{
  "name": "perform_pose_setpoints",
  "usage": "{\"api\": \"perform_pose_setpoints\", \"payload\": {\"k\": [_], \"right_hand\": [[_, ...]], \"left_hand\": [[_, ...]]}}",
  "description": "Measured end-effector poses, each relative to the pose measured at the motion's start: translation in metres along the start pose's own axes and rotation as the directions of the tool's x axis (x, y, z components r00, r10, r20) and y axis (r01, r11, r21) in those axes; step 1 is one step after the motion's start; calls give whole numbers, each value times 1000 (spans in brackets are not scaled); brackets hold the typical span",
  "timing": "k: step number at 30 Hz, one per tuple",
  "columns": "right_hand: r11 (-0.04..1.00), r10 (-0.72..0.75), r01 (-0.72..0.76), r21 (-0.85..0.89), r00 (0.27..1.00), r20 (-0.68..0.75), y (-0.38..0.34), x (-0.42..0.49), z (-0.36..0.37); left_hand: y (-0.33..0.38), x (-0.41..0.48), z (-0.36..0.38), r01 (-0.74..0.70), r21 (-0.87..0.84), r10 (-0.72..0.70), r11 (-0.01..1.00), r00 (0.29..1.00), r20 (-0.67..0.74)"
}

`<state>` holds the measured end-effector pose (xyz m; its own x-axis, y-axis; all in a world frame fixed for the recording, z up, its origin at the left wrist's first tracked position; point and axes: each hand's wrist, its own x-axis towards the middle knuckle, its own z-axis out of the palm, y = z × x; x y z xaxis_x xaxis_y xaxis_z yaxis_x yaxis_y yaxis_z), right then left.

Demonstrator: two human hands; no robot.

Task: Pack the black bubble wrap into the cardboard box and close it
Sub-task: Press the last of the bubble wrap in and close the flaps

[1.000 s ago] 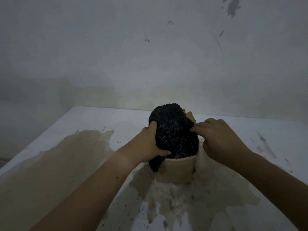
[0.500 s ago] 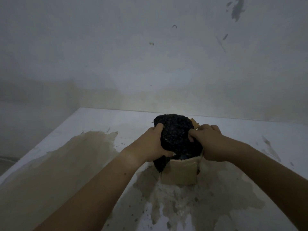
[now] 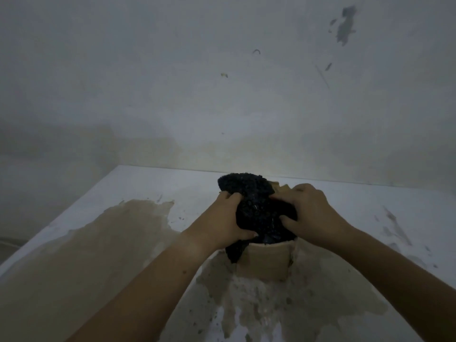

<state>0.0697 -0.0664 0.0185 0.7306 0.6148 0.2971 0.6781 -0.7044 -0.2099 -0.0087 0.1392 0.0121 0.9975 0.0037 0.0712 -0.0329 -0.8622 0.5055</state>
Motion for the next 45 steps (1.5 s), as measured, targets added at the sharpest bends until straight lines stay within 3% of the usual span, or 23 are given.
{"api": "perform_pose_setpoints", "payload": {"k": [8,13,16,21,25,27,29,35,39,42,45], "right_hand": [[988,25,6,-153,979,202,-16,7,1],[968,119,-16,-250,908,402,-15,20,4],[969,133,-20,-248,883,450,-17,25,8],[995,45,-15,-96,947,318,-7,9,10],[996,43,-50,80,995,87,8,-8,0],[1000,8,-8,-4,1000,-10,13,-13,-6],[991,-39,38,-128,999,-1,11,-16,-12],[959,-29,96,-268,970,243,-5,-18,-14],[962,-45,117,-245,959,280,-8,-28,-21],[972,-125,155,-174,977,172,-3,-39,-22],[974,-211,214,-75,977,42,0,-49,-18]], "left_hand": [[-3,-1,2,11,-39,-12,999,1000,-24],[-1,-1,-1,18,-23,-18,1000,1000,11],[1,2,-4,31,0,-31,1000,998,60],[9,12,-14,60,133,-95,989,957,273],[21,29,-29,170,213,-254,962,844,472],[27,34,-34,235,210,-313,949,788,530],[33,37,-35,239,224,-324,945,775,543],[31,23,-29,143,245,-248,959,844,476],[33,5,-39,41,216,-105,975,950,293],[31,-13,-60,55,23,-59,998,966,252],[18,-27,-61,1,74,-25,997,946,324]]}}
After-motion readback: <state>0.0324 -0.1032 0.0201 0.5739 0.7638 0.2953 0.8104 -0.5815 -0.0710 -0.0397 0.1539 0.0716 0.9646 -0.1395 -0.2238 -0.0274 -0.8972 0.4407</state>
